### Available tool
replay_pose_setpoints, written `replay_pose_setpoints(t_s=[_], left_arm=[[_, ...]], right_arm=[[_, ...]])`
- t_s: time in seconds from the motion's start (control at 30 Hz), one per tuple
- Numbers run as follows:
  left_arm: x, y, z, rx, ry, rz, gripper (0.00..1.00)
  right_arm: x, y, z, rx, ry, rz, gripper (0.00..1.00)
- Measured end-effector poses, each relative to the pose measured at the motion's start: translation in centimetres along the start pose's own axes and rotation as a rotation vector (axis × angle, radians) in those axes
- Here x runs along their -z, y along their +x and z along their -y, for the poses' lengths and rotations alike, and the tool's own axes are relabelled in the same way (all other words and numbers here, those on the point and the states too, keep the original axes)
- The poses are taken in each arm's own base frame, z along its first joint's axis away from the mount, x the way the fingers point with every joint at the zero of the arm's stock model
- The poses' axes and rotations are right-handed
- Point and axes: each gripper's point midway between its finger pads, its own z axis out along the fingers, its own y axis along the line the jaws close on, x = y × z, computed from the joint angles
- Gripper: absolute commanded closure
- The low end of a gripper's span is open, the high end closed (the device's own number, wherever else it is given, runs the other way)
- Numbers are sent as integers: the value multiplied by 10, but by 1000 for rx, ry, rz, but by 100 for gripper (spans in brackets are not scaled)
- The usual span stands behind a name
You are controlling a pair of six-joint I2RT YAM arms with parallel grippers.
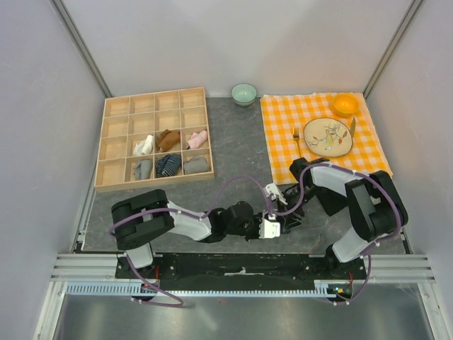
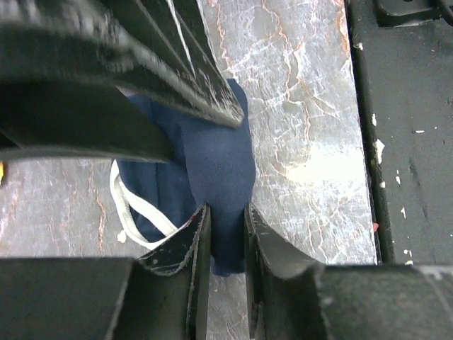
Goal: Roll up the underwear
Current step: Roll the underwear to the center of the board.
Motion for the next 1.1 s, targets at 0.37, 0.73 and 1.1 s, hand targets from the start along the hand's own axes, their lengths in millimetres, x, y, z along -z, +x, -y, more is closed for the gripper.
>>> replay_pose_setpoints(t_s=[0.37,0.73,1.1], left_arm=[[9,9,-14,312,47,16,75],[-5,6,-24,606,235,-8,73],[-12,10,-34,942,410,-73,69]], right_arm=[[56,9,29,-20,316,53,34],[82,-6,9,173,428,106,28],[44,5,-15,324,336,58,26]])
